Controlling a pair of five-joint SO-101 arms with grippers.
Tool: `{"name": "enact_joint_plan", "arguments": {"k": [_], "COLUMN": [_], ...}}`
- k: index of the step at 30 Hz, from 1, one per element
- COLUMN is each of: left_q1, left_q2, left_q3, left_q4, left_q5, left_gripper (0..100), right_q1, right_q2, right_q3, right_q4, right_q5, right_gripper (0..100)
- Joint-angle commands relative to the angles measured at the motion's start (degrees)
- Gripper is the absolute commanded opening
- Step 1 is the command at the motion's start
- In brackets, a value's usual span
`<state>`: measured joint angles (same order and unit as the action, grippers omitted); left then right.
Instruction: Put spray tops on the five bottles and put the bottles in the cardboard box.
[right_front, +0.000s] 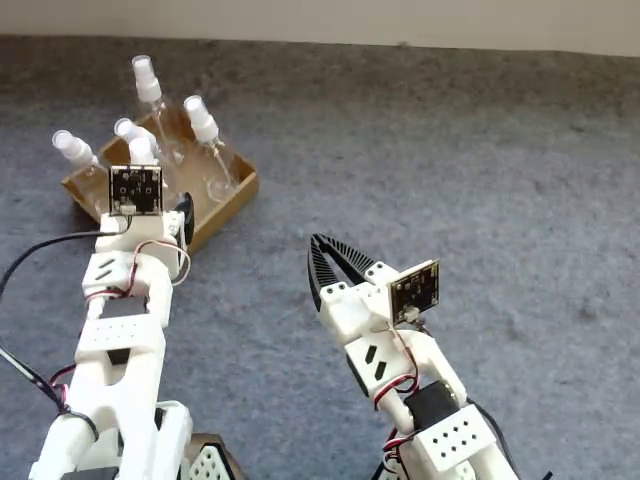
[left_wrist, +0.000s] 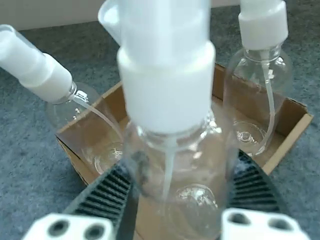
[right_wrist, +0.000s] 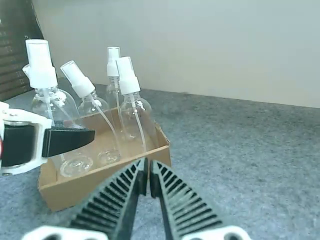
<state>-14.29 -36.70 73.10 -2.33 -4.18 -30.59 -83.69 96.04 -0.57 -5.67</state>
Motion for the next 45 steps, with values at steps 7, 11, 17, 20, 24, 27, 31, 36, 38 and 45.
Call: {"name": "enact_joint_plan", "arguments": {"k": [7, 11, 17, 20, 24, 27, 31, 36, 38, 45], "left_q1": [-2.33, -4.09, -4.26, -4.18, -4.09, -4.09, -4.26, -4.26, -4.26, -4.26], "left_q2": [2.33, 3.65, 6.37, 7.96, 11.03, 13.49, 16.92, 18.07, 18.07, 18.07], "left_q3": [3.21, 3.38, 3.56, 3.56, 3.21, 3.38, 3.56, 3.65, 3.65, 3.65], "left_q4": [-12.66, -12.66, -12.75, -12.75, -12.84, -15.21, -19.25, -19.43, -19.43, -19.25], "left_q5": [-0.62, -0.62, -0.62, -0.62, -0.62, -0.62, -0.62, -0.44, -0.35, -0.26], "left_gripper": [9, 9, 9, 9, 9, 9, 9, 9, 12, 19], "right_q1": [0.75, 0.75, 0.75, 0.75, 0.75, 0.75, 0.75, 0.75, 0.75, 2.95], "right_q2": [-0.22, -0.22, -0.22, -0.22, -0.22, -0.22, -0.22, -0.22, -0.22, -0.57], "right_q3": [5.93, 5.93, 5.93, 5.93, 5.93, 5.93, 5.93, 5.93, 5.93, 5.93], "right_q4": [0.13, 0.13, 0.13, 0.13, 0.13, 0.13, 0.13, 0.13, 0.13, 0.13], "right_q5": [0.53, 0.53, 0.53, 0.53, 0.53, 0.53, 0.53, 0.53, 0.53, 0.53], "right_gripper": [0.4, 0.4, 0.4, 0.4, 0.4, 0.4, 0.4, 0.4, 0.4, 0.4]}}
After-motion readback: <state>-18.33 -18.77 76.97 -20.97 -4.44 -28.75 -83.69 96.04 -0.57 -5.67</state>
